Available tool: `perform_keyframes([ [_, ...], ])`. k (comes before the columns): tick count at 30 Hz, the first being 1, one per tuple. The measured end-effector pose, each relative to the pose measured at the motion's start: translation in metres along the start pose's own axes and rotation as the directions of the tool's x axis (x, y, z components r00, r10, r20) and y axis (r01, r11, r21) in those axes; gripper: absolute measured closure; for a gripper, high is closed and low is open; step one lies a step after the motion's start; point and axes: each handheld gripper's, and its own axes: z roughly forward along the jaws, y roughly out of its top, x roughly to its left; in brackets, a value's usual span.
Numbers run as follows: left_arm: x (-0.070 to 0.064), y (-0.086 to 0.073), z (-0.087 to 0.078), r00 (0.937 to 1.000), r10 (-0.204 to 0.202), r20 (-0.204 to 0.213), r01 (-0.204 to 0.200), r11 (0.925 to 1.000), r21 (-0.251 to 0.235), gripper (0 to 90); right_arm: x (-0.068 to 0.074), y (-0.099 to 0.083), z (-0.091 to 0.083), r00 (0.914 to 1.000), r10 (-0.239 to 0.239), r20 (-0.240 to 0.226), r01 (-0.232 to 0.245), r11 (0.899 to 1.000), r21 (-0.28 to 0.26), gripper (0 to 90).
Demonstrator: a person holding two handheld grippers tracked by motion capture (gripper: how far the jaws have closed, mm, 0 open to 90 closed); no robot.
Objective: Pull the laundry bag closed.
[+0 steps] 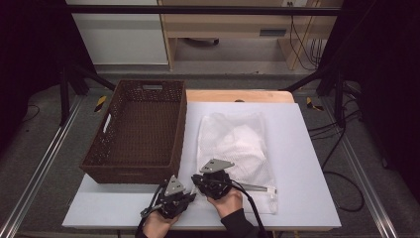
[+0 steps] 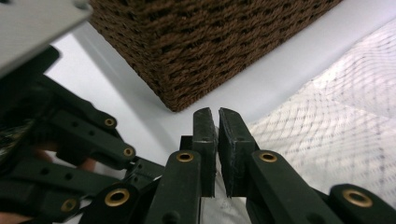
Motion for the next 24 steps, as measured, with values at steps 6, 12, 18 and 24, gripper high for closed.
perform_keyframes([
  [6, -0.001, 0.0, 0.0, 0.9999, 0.012, -0.004, -0.012, 0.9999, 0.001, 87.4, -0.002, -0.01, -0.005, 1.0, 0.003, -0.008, -0.003, 1.0, 0.01, 85.3],
  [12, -0.001, 0.0, -0.001, 0.9998, 0.018, -0.007, -0.018, 0.9998, 0.003, 87.3, -0.004, -0.02, -0.007, 0.9998, 0.015, -0.016, -0.014, 1.0, 0.025, 85.2],
  [18, -0.002, -0.001, -0.002, 0.9998, 0.021, -0.007, -0.021, 0.9998, 0.004, 87.3, -0.004, -0.028, -0.002, 0.9995, 0.015, -0.027, -0.013, 0.998, 0.061, 85.9],
  [24, -0.003, -0.001, -0.002, 0.9996, 0.025, -0.015, -0.025, 0.9997, 0.004, 87.3, -0.006, -0.025, -0.007, 0.9996, 0.024, -0.015, -0.023, 0.999, 0.023, 77.4],
])
